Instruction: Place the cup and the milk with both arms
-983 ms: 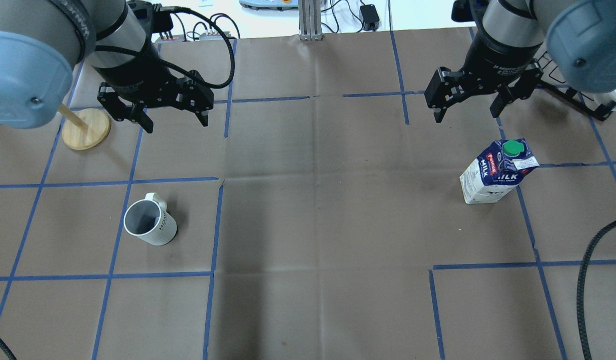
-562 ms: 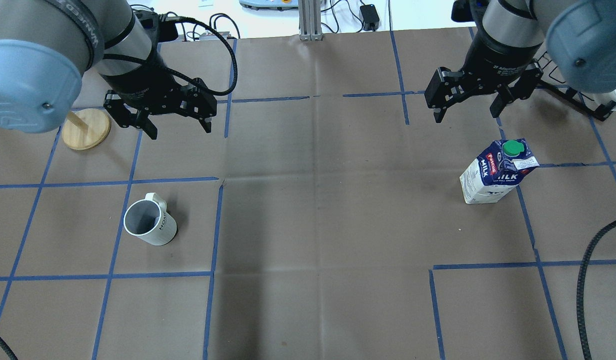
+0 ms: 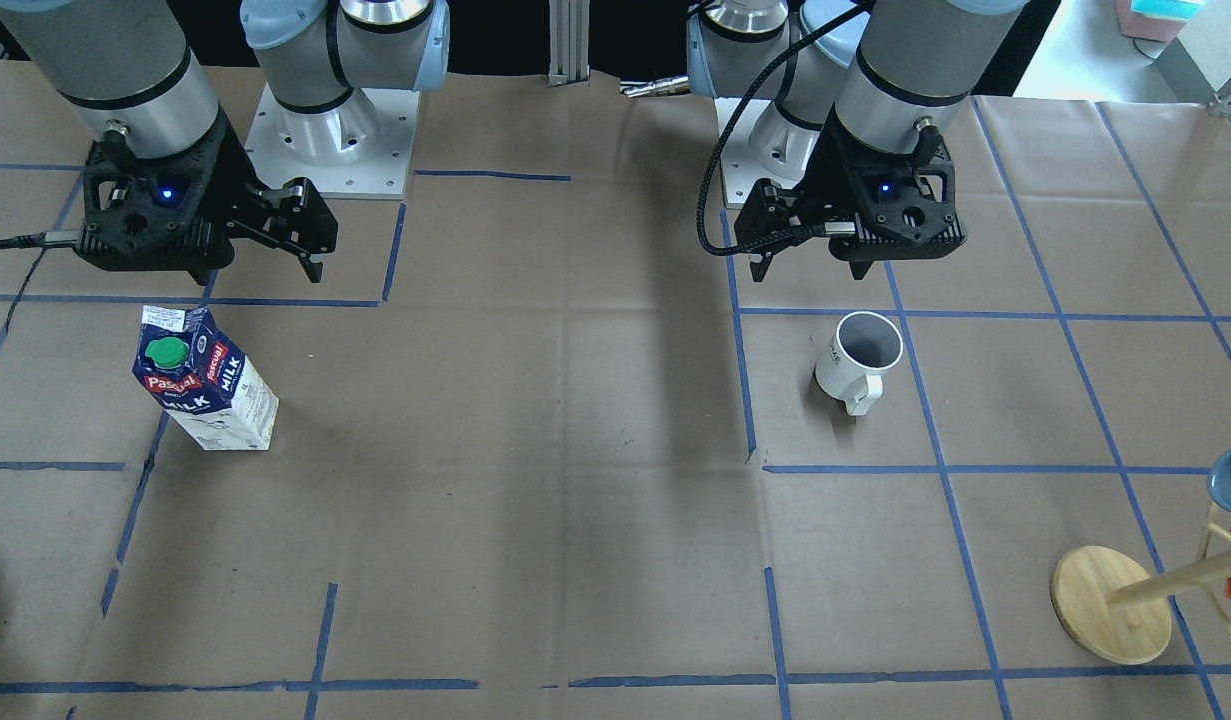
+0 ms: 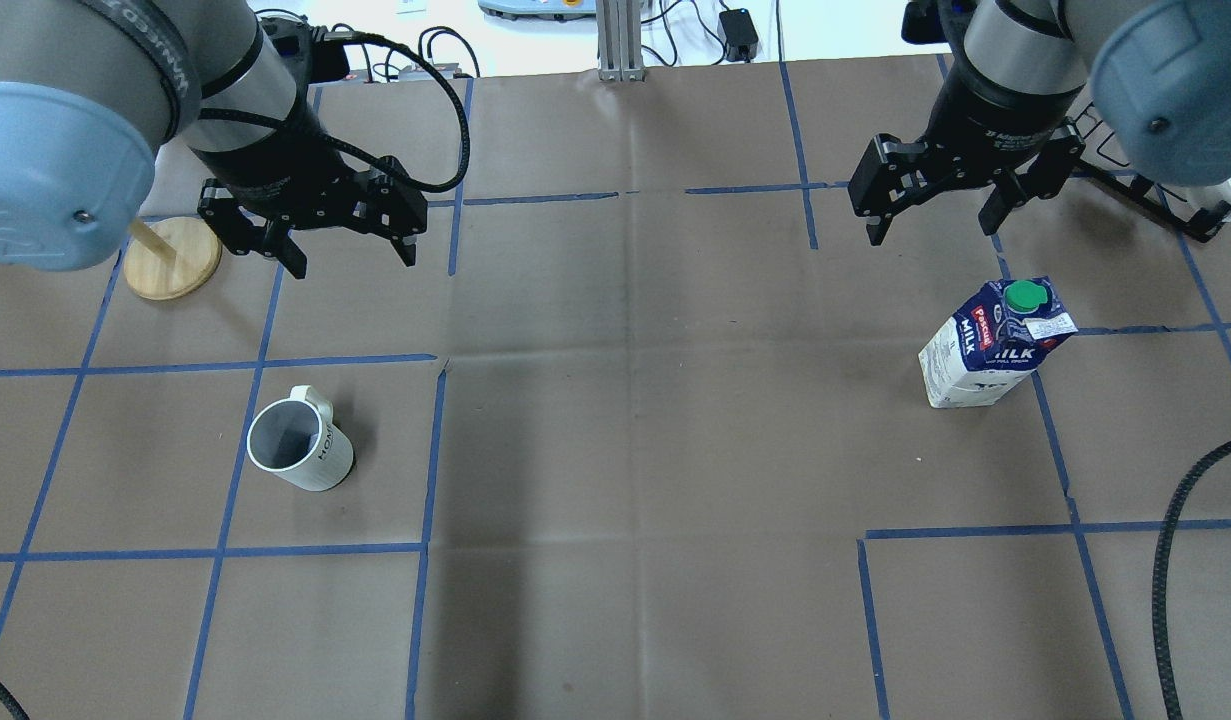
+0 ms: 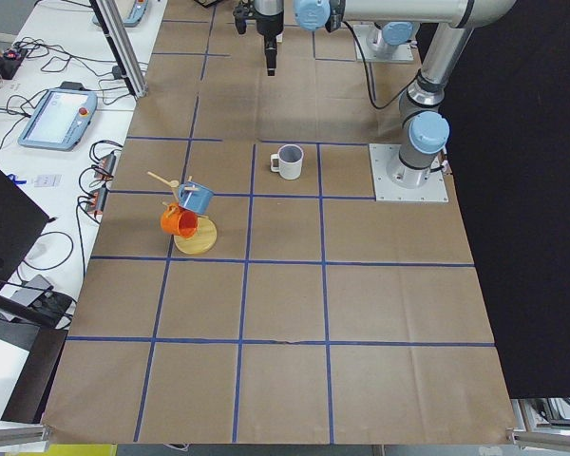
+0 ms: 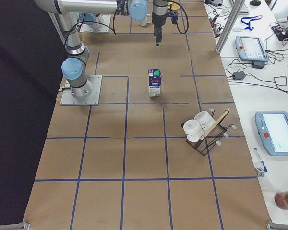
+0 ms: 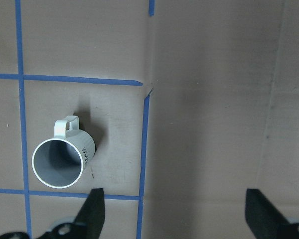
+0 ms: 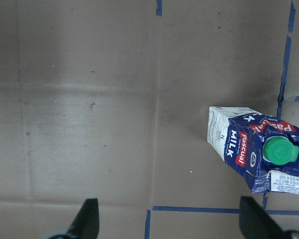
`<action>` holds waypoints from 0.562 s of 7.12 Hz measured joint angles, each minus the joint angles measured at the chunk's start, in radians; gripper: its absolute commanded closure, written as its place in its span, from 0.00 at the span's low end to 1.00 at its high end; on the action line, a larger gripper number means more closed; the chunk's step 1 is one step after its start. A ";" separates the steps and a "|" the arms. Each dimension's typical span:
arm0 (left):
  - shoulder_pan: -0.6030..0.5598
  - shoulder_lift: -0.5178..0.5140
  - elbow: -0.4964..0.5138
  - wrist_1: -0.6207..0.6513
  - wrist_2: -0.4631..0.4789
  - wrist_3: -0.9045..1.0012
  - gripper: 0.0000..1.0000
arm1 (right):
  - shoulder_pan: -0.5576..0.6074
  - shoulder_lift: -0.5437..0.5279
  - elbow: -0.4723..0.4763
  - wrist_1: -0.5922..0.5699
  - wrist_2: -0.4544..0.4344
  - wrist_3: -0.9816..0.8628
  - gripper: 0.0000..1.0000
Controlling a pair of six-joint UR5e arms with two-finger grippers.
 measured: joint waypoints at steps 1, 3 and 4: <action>0.000 0.000 0.001 0.000 0.001 0.000 0.00 | 0.000 0.000 0.000 0.000 0.000 0.001 0.00; 0.000 -0.006 0.000 0.001 -0.001 0.000 0.00 | 0.000 -0.001 0.000 0.000 0.000 0.002 0.00; 0.000 -0.007 0.001 0.001 0.000 0.000 0.00 | 0.001 -0.001 0.000 -0.001 0.001 0.002 0.00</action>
